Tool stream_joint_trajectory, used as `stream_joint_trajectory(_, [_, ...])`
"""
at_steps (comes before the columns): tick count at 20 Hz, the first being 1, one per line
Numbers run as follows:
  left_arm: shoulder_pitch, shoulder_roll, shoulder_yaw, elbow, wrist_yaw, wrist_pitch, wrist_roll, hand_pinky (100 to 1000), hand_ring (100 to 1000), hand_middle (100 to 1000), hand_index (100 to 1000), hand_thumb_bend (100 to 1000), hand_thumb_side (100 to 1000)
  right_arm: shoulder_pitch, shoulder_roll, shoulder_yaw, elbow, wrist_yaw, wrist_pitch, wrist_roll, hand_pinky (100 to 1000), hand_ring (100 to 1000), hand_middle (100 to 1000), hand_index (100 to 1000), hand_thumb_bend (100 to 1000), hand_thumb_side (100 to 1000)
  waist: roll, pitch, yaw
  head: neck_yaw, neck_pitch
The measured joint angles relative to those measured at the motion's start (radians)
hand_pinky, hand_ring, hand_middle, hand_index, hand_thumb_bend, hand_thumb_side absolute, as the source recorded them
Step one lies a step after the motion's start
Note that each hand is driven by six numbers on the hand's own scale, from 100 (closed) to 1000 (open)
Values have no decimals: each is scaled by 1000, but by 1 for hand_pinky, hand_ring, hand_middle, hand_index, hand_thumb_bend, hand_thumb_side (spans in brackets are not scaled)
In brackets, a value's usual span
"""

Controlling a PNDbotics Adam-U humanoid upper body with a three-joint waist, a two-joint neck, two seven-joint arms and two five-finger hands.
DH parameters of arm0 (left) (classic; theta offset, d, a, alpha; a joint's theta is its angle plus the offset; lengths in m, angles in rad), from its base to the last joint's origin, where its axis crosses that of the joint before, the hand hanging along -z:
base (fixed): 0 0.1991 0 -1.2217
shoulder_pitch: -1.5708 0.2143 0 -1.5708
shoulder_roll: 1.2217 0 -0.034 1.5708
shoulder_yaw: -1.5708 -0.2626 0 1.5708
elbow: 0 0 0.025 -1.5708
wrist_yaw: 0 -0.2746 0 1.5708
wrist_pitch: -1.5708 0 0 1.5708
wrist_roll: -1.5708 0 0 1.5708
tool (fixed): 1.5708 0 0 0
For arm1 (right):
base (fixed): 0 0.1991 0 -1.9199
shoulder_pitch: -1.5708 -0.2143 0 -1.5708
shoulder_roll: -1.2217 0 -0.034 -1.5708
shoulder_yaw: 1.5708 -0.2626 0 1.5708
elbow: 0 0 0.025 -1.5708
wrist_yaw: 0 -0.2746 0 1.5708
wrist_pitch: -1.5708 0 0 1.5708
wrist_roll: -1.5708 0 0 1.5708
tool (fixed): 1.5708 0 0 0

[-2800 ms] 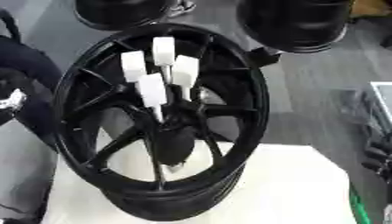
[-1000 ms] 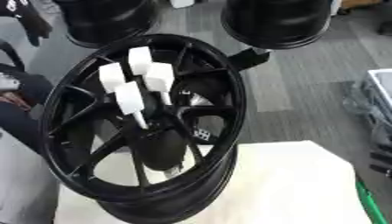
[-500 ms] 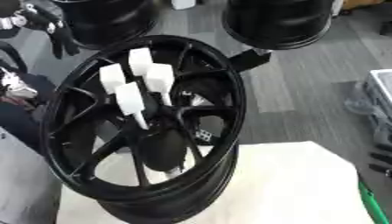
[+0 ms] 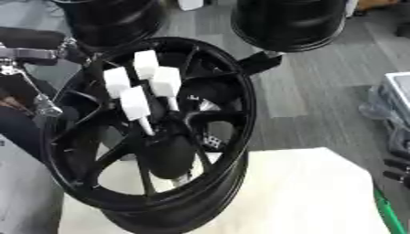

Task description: Pull the pin out of the wheel hub.

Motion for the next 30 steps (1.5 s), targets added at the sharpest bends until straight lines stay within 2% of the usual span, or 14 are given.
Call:
stream_joint_trajectory(1, [-9,0,6,-10,-11,0,0,726,559,706,782,372,100,0,0,0,0,0,0,0,690,755,764,922,100,999,0,0,0,0,0])
stream_joint_trajectory(4, [-30,0,27,-43,-46,-1,1,706,476,738,805,341,100,0,0,0,0,0,0,0,690,755,764,922,100,1000,1,0,-2,-2,0])
stream_joint_trajectory(8, [-54,2,52,-90,-100,-6,6,726,467,752,815,313,100,-1,0,0,-1,0,0,0,690,755,764,922,100,1000,7,0,-9,-3,0])
stream_joint_trajectory(12, [-57,2,52,-98,-156,-12,12,727,451,752,809,305,100,-9,0,2,-3,0,0,1,690,755,764,922,100,1000,9,0,-18,-3,0])
stream_joint_trajectory(25, [-44,-1,28,14,-326,-90,90,723,435,740,792,332,100,-18,0,7,-10,0,3,4,690,755,764,922,100,1000,18,3,-29,0,0])
stream_joint_trajectory(30, [-30,-19,27,58,-391,-123,123,698,373,740,794,334,100,-18,0,7,-15,0,4,5,690,755,764,922,100,999,18,8,-30,1,0])
